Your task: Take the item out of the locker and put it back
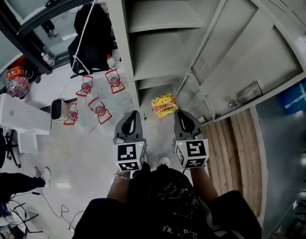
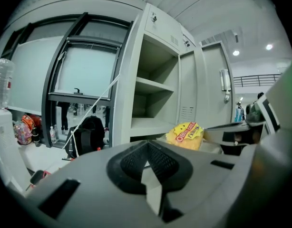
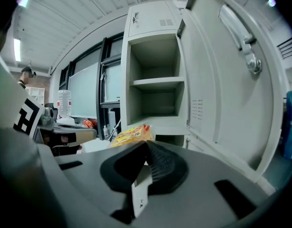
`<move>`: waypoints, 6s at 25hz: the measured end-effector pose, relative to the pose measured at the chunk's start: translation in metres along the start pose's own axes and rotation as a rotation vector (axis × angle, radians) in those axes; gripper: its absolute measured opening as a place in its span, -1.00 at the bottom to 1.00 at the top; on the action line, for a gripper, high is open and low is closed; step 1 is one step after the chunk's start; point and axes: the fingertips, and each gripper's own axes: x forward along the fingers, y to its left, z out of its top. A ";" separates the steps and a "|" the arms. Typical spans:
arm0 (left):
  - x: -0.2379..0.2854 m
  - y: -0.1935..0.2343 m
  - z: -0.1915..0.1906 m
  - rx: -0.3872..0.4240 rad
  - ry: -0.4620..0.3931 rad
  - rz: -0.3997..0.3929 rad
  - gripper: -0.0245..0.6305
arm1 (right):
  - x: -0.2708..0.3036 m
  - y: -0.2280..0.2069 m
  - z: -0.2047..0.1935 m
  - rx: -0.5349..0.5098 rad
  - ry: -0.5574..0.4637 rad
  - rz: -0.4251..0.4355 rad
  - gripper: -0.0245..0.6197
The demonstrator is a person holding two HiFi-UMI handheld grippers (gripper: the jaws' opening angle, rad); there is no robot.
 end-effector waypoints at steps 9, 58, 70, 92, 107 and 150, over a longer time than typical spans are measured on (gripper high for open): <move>0.006 -0.002 0.023 -0.027 -0.004 -0.037 -0.91 | 0.005 -0.002 0.041 -0.005 -0.087 -0.008 -0.91; 0.085 0.030 0.052 0.011 -0.083 0.037 -0.91 | 0.183 -0.055 0.071 -0.149 0.075 -0.134 -0.90; 0.077 0.044 0.042 -0.012 -0.068 0.072 -0.91 | 0.194 -0.057 0.056 -0.189 0.199 -0.124 -0.90; 0.056 0.034 0.043 -0.011 -0.077 0.078 -0.91 | 0.140 -0.030 0.074 -0.121 0.045 0.028 -0.42; 0.019 0.006 0.052 -0.005 -0.143 0.050 -0.91 | 0.051 -0.015 0.083 -0.031 -0.157 0.043 -0.42; -0.026 -0.028 0.011 -0.014 -0.169 -0.084 -0.91 | -0.038 -0.006 -0.009 -0.031 -0.099 -0.038 -0.91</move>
